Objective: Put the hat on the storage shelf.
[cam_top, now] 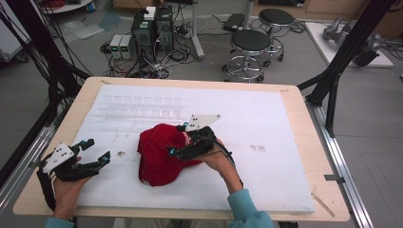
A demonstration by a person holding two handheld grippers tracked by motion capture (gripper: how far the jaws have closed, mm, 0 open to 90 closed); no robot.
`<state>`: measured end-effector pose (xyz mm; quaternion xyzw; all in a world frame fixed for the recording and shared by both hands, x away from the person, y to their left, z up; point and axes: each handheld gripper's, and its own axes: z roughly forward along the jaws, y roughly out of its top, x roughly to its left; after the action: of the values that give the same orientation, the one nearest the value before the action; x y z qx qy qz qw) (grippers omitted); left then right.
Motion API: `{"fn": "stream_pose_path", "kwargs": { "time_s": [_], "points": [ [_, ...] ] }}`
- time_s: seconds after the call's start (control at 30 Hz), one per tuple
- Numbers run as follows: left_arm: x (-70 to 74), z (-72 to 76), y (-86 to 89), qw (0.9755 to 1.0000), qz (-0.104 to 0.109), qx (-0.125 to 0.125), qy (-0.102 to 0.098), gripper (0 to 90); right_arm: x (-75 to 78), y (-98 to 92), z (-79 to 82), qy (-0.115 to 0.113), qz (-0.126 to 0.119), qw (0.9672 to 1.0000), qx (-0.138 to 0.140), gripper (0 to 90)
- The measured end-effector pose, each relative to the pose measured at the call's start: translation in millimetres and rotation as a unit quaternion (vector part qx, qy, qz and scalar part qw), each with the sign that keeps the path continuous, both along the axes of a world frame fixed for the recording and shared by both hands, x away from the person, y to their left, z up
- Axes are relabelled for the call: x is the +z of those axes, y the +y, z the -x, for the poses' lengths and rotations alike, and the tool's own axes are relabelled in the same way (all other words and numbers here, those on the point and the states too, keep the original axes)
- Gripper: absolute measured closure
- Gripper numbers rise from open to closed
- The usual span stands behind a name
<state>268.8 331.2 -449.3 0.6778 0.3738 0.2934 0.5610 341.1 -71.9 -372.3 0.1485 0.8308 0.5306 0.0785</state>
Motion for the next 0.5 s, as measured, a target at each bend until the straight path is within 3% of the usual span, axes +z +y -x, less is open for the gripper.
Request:
{"fn": "stream_pose_path", "kwargs": {
  "time_s": [0.07,0.1,0.13,0.3,0.4,0.43,0.5],
  "points": [
    [0.0,0.0,0.0,1.0,0.0,0.0,0.0,16.9,1.5,1.3,-4.9,0.033,0.048,0.9983,-0.005,12.8],
    [0.0,0.0,-0.1,1.0,0.0,0.0,0.0,16.9,1.4,0.6,-8.7,0.052,0.058,0.997,-0.008,12.7],
    [0.0,0.0,-0.1,1.0,0.0,0.0,0.0,16.9,1.3,-0.2,-10.6,0.054,0.055,0.9969,-0.01,12.6],
    [0.0,0.0,0.0,1.0,0.0,0.0,0.0,16.9,0.9,-8.4,-21.2,0.032,0.046,0.9983,-0.015,12.4],
    [0.0,0.0,-0.1,1.0,0.0,0.0,0.0,16.9,-0.4,-10.1,-26.0,0.024,0.06,0.9979,-0.002,12.4],
    [0.0,0.0,0.0,1.0,0.0,0.0,0.0,16.9,-0.8,-10.4,-30.3,0.016,0.08,0.9966,0.011,12.5],
    [0.0,0.0,0.0,1.0,0.0,0.0,0.0,16.9,-0.1,-10.4,-36.0,0.01,0.085,0.9961,0.021,12.5]
  ]
}}
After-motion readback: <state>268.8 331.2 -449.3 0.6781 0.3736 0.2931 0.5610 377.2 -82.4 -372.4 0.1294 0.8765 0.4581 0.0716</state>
